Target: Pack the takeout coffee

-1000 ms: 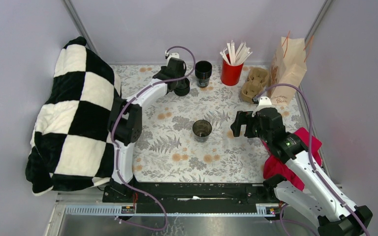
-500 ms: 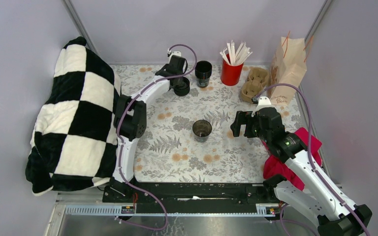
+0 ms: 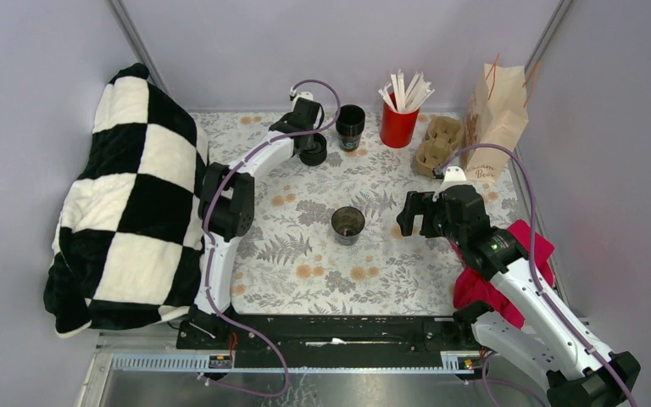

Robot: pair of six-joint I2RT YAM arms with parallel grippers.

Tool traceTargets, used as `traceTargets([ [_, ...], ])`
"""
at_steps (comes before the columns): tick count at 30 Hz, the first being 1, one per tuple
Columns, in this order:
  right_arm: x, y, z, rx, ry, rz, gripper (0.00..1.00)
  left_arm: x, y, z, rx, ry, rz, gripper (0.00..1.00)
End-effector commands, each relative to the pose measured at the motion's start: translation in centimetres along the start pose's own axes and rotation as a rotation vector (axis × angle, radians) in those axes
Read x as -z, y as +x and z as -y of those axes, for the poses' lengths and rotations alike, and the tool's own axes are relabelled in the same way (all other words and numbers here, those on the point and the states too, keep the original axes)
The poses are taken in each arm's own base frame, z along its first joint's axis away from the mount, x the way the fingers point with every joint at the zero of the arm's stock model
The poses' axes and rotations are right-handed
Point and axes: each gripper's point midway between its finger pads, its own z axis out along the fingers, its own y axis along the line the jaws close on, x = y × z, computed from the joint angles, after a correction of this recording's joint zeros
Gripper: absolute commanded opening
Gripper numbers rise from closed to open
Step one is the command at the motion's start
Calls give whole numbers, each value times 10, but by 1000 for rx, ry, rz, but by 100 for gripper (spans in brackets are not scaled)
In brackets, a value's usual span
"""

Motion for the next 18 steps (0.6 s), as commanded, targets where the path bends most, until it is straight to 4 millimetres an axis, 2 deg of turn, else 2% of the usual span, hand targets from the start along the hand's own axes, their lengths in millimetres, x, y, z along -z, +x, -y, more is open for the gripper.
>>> traceTargets([
  [1, -2, -4, 1, 11, 5, 21, 100, 2, -22, -3, 6, -28, 58, 32],
  [14, -2, -3, 1, 11, 7, 22, 100, 4, -27, -5, -7, -38, 67, 20],
  [16, -2, -4, 1, 11, 7, 24, 100, 3, -26, -5, -9, -38, 62, 20],
  [18, -1, -4, 2, 10, 9, 25, 100, 2, -24, -5, -12, -38, 56, 27],
])
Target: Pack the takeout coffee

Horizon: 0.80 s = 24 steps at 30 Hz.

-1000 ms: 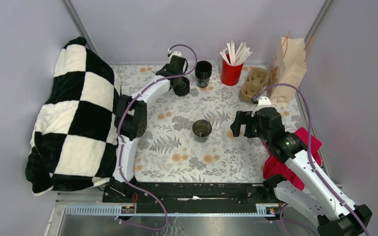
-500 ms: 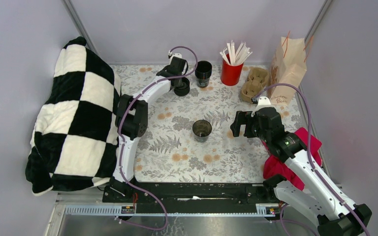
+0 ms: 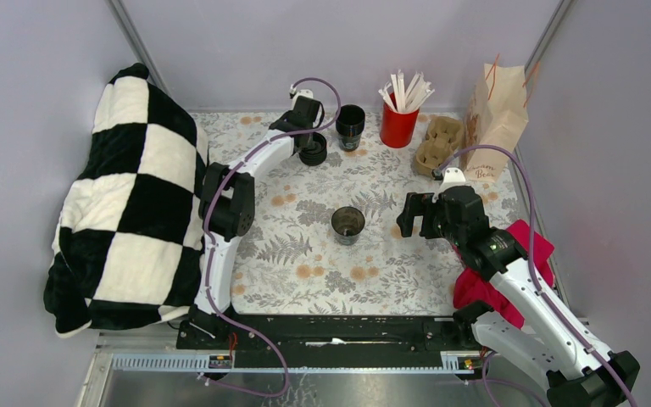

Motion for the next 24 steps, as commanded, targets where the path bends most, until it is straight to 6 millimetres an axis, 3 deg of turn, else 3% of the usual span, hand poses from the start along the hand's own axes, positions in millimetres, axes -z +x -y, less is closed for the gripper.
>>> traceTargets([
  [1, 1, -8, 1, 10, 6, 36, 100, 0, -16, 0, 3, -10, 34, 29],
  [16, 1, -9, 0, 9, 5, 38, 100, -4, -9, 0, 0, -15, 19, 20],
  [24, 0, -8, 0, 10, 4, 35, 100, 0, -17, -1, 4, -17, 37, 25],
])
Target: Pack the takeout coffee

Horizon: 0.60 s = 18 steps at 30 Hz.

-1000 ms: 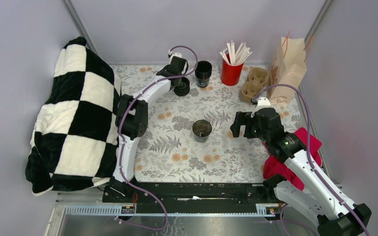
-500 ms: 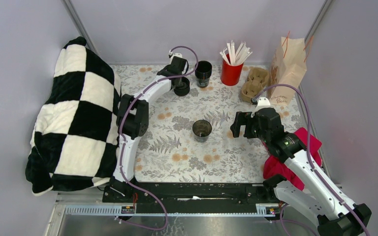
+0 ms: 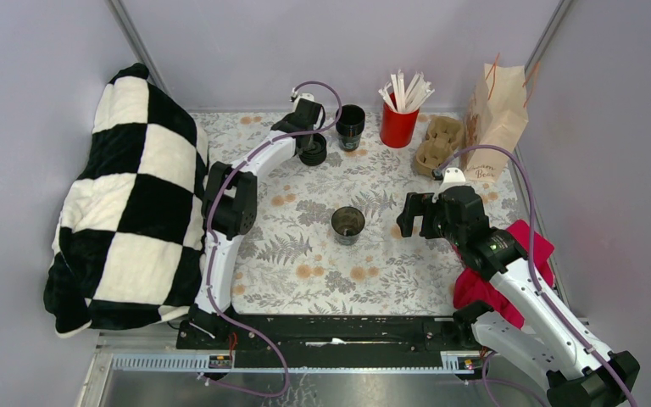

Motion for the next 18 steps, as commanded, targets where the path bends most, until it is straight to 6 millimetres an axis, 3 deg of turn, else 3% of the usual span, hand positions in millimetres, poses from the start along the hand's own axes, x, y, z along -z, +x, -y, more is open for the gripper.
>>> traceTargets([
  [1, 0, -8, 0, 10, 5, 35, 100, 10, -30, -1, 25, -3, 72, 23],
  [18, 0, -8, -1, 10, -1, 32, 100, 14, -33, -1, 22, -8, 82, 21],
])
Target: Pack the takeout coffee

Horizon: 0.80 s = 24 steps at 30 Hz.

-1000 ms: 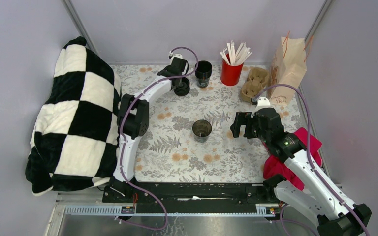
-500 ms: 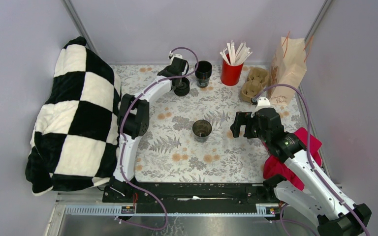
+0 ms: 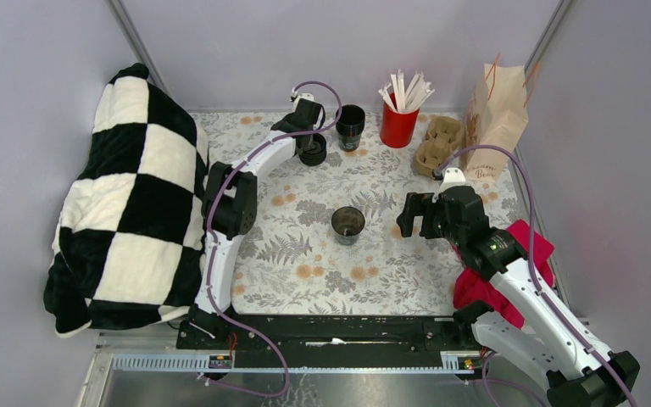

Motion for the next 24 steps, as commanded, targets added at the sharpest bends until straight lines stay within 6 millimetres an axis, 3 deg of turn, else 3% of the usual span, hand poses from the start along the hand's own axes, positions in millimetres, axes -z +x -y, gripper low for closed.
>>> traceTargets([
  [1, 0, -8, -1, 10, 0, 32, 100, 15, -33, 0, 24, -2, 81, 20],
  [24, 2, -10, -2, 12, -5, 41, 100, 33, -47, 2, 33, 10, 98, 5],
])
